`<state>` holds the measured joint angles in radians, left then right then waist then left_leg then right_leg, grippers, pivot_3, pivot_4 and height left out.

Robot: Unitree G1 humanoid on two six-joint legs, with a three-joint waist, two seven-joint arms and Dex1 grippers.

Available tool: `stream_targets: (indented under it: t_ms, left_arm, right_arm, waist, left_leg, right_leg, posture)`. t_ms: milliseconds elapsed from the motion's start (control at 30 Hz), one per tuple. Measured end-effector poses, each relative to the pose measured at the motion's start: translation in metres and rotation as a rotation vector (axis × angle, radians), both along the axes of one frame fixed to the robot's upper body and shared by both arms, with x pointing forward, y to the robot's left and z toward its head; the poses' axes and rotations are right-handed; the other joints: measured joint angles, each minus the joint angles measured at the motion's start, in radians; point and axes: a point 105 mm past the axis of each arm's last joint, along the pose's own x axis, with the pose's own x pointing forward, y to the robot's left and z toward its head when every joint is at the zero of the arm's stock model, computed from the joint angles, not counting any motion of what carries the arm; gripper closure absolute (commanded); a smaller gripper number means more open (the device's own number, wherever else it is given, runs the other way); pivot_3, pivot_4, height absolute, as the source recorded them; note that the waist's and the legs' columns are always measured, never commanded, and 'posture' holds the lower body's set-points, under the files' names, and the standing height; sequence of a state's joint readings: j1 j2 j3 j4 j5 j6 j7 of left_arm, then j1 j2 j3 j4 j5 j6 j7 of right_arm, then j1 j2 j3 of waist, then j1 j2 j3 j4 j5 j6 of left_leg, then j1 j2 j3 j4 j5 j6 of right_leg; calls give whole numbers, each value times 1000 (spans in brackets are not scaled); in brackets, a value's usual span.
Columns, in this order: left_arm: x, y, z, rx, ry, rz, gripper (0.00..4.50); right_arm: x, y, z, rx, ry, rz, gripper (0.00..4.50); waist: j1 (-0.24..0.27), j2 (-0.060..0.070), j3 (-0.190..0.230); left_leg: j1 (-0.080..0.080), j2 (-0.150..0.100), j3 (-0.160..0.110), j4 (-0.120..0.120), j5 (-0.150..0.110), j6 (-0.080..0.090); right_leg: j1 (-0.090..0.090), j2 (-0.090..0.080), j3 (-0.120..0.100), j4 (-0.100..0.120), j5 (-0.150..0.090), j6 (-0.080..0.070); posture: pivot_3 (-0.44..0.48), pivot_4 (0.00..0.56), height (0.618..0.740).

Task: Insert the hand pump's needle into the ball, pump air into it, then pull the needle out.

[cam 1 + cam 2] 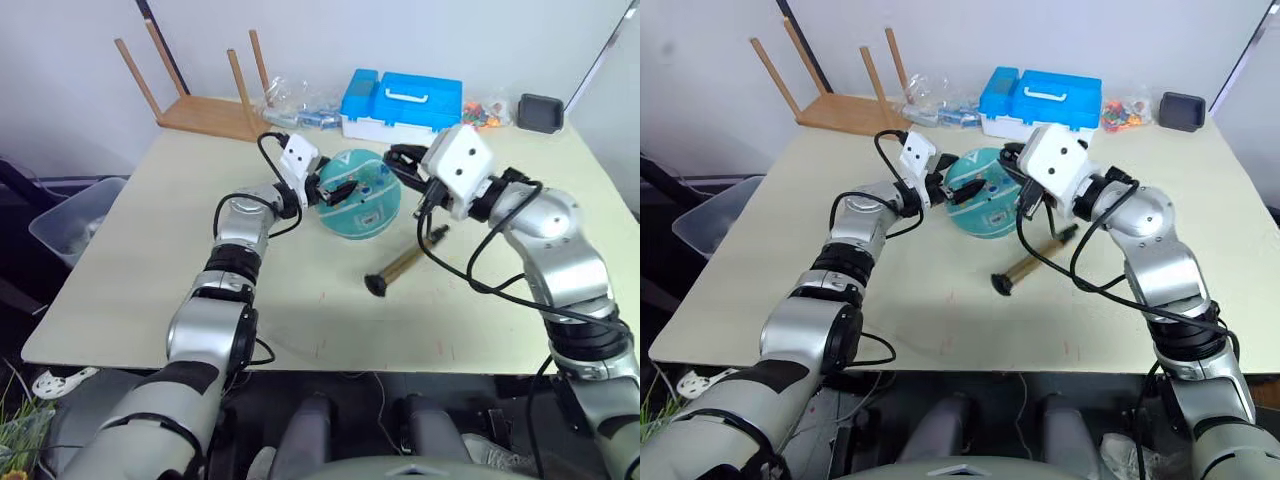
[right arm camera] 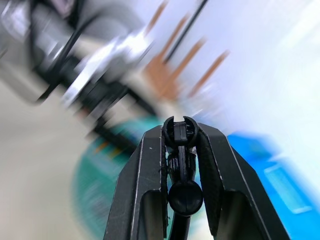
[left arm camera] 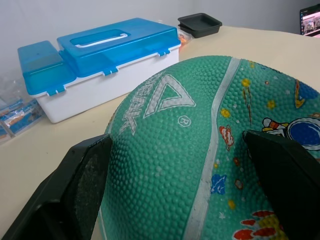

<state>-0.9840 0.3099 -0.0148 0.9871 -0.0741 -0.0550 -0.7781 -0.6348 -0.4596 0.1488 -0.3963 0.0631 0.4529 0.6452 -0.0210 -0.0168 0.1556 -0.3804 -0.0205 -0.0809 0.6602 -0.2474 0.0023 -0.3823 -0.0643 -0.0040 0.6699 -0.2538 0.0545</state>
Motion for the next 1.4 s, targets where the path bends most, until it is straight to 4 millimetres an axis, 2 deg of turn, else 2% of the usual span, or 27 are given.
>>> stream_targets:
  t_ms: [67, 367, 567, 767, 1000, 1033, 1200, 1400]
  left_arm:
    - [-1, 2, -3, 2, 11, 5, 55]
    - [-8, 4, 4, -42, -12, -19, 0]
    - [-25, 19, 11, -165, 14, -29, 0]
    - [-53, 27, 30, -274, 79, -114, 0]
    - [-87, 27, 48, -274, 102, -241, 0]
    - [-88, 28, 48, -273, 104, -244, 0]
    - [-125, 40, 40, -234, 188, -335, 0]
    - [-144, 41, 30, -208, 227, -372, 0]
  right_arm:
    - [-1, 0, -4, 9, 24, 7, 4169]
    - [6, -12, -17, 34, 79, -47, 4169]
    - [17, -35, -25, 35, 96, -138, 4169]
    - [30, -53, -21, 37, 81, -184, 4169]
    - [44, -73, -29, 32, 104, -218, 4169]
    - [44, -73, -29, 31, 103, -216, 4169]
    - [42, -85, -33, 18, 118, -216, 4169]
    - [40, -87, -29, 23, 117, -194, 4169]
  waist:
    - [-4, 2, -6]
    - [-10, 2, -6]
    - [-15, 3, -5]
    - [-17, 4, 2]
    - [-16, 5, 6]
    - [-16, 6, 6]
    - [-21, 7, 7]
    - [-14, 7, 8]
  left_leg:
    - [7, 0, 0, -7, 0, 0]
    - [3, 0, -4, -7, 0, 0]
    - [-2, 0, -5, -7, 0, 0]
    - [-5, 0, -4, -7, 0, 0]
    - [-11, 1, -2, -8, 0, 0]
    - [-12, 1, -2, -8, 0, 0]
    - [-17, 3, 1, -8, 0, 0]
    - [-17, 5, 3, -8, 0, 0]
  right_leg:
    - [6, 0, 0, -6, -1, 2]
    - [3, 0, 1, -7, 1, -2]
    - [-3, 0, 2, -7, 2, -2]
    - [-6, 0, 3, -7, 2, -2]
    - [-13, 0, 5, -6, 2, -3]
    - [-14, 0, 4, -6, 2, -3]
    - [-21, 0, 8, -6, 2, -3]
    - [-21, 0, 9, -6, 2, -3]
  posture:
    - [0, 150, 740]
    - [0, 150, 740]
    - [0, 150, 740]
    - [0, 150, 740]
    - [0, 150, 740]
    - [0, 150, 740]
    - [0, 150, 740]
    - [0, 150, 740]
